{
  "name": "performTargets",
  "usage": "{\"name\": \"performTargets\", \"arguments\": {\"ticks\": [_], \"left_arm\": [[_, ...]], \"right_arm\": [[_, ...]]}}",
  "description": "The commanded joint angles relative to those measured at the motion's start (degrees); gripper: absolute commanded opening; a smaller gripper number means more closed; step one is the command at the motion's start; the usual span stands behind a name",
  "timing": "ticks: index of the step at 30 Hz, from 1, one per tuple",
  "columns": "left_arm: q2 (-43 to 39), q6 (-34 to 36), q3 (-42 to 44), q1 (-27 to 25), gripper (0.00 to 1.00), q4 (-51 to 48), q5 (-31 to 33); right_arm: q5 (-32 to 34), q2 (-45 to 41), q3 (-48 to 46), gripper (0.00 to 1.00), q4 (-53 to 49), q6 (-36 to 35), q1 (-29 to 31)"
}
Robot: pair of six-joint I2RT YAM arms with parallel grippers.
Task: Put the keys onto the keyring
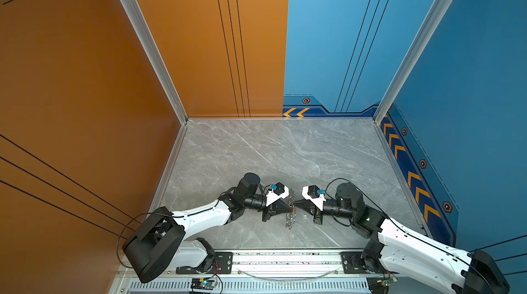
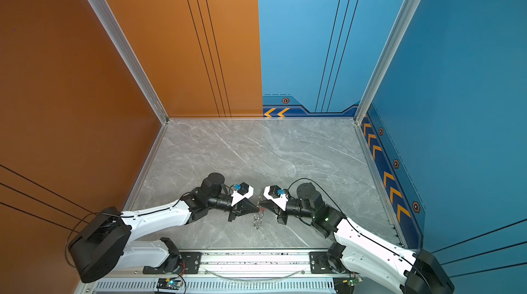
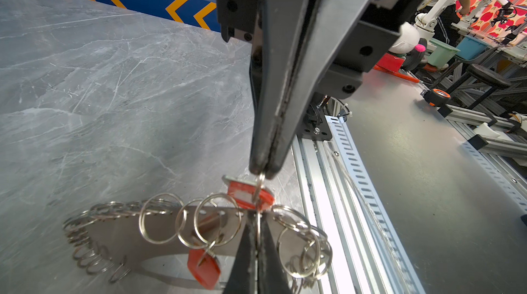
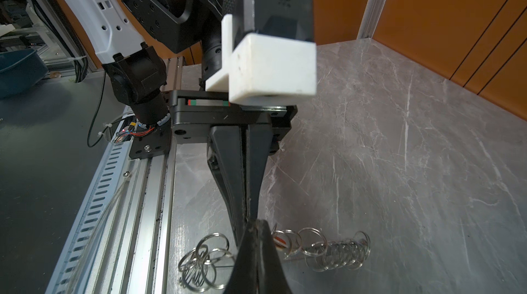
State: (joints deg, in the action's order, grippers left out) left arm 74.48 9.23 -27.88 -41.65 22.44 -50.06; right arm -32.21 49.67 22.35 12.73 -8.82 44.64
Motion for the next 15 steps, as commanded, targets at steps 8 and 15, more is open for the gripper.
{"name": "performTargets", "arguments": {"ticks": [8,15], "left_arm": [[0.5,0.5,-0.4,-0.3,0.00,-0.8,-2.0],[0.9,0.3,-0.6,-0.4,0.00,-0.8,-2.3]], "right_arm": [[-2.8,0.7,-1.4,0.00,3.1,-1.8,-0.4],[-4.3,0.5,-2.7,0.00,5.9,-1.6,-0.7]]}}
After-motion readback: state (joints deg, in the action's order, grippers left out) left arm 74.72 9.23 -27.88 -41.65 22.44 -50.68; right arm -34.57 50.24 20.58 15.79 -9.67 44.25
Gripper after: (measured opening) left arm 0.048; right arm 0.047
